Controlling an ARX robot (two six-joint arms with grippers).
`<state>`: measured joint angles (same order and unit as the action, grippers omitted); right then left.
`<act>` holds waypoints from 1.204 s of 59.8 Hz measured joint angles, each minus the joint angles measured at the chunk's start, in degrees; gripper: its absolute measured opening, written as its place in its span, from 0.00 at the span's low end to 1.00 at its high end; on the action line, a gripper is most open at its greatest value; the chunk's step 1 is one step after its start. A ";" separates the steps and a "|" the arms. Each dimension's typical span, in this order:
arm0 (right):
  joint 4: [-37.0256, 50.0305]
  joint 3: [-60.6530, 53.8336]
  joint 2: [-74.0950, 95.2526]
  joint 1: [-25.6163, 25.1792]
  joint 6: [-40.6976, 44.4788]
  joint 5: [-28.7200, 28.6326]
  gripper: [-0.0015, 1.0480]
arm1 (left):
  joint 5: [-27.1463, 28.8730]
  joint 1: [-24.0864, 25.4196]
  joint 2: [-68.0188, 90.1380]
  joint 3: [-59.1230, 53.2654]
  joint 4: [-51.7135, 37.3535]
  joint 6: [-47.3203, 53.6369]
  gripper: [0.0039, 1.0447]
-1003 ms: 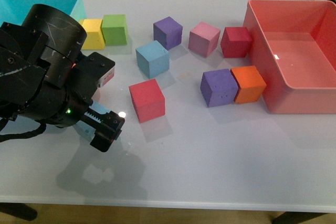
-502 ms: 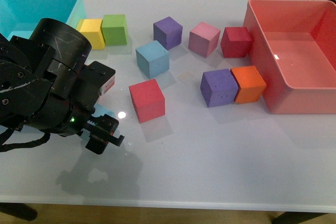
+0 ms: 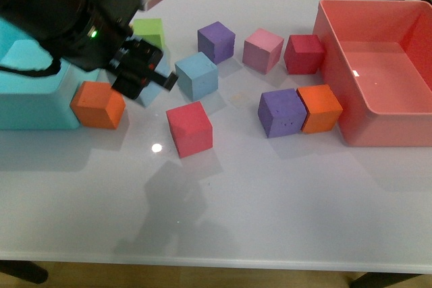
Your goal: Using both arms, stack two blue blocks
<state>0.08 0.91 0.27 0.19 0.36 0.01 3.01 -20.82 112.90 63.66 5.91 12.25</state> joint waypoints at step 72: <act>0.00 0.00 0.00 0.00 0.00 0.00 0.91 | 0.90 -3.06 33.48 47.21 16.63 5.97 0.39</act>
<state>0.08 0.91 0.27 0.19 0.36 0.01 3.90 -23.88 146.39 110.87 22.55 18.22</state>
